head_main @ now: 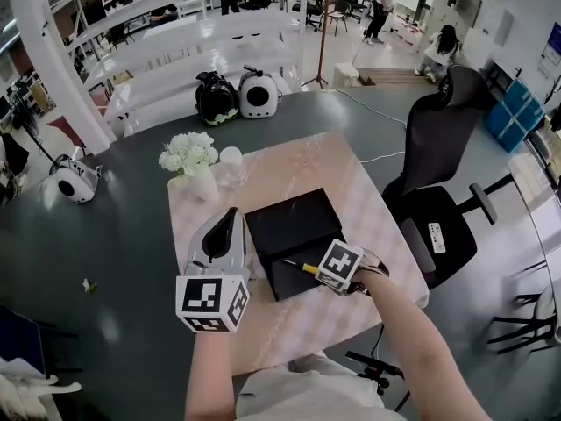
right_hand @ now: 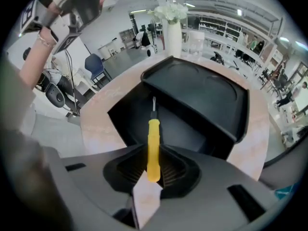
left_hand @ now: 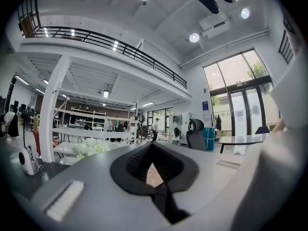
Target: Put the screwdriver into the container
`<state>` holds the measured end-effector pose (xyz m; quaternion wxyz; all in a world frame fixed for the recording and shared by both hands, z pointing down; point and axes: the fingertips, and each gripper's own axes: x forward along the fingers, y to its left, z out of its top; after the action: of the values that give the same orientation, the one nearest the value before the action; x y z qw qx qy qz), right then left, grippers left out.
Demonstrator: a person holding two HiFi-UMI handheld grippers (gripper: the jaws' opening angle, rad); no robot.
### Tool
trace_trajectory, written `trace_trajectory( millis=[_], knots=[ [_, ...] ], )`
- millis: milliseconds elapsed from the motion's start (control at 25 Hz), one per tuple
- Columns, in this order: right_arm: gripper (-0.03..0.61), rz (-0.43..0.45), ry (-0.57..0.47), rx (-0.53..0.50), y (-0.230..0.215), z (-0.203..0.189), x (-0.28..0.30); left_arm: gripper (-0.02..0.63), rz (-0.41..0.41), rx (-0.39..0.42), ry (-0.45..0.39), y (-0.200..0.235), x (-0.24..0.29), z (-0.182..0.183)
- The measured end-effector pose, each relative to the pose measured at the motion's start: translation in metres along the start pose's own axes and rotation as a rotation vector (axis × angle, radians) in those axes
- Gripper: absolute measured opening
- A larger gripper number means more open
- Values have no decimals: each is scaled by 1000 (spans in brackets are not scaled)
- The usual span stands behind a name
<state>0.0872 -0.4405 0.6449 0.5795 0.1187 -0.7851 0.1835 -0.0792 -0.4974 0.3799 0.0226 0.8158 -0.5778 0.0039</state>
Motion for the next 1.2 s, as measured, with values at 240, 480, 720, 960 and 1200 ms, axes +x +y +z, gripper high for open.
trace_trajectory(
  millis=[240,480,720,960,1200],
  knots=[
    [71,30,85,29,-11,-7,23,8,8,19,20,-5,5,-3],
    [72,5,124,32,-20,-14,39,8,19,31,27,-5,9,-5],
    [137,-27,99,35,-25,-11,40,8,54,29,22,6,4,-3],
    [163,-45,-42,54,-21,7,-1,8,79,27,-11,12,-4,11],
    [150,-180,-289,110,-37,32,-86,8,80,54,-71,10,-11,38]
  ],
)
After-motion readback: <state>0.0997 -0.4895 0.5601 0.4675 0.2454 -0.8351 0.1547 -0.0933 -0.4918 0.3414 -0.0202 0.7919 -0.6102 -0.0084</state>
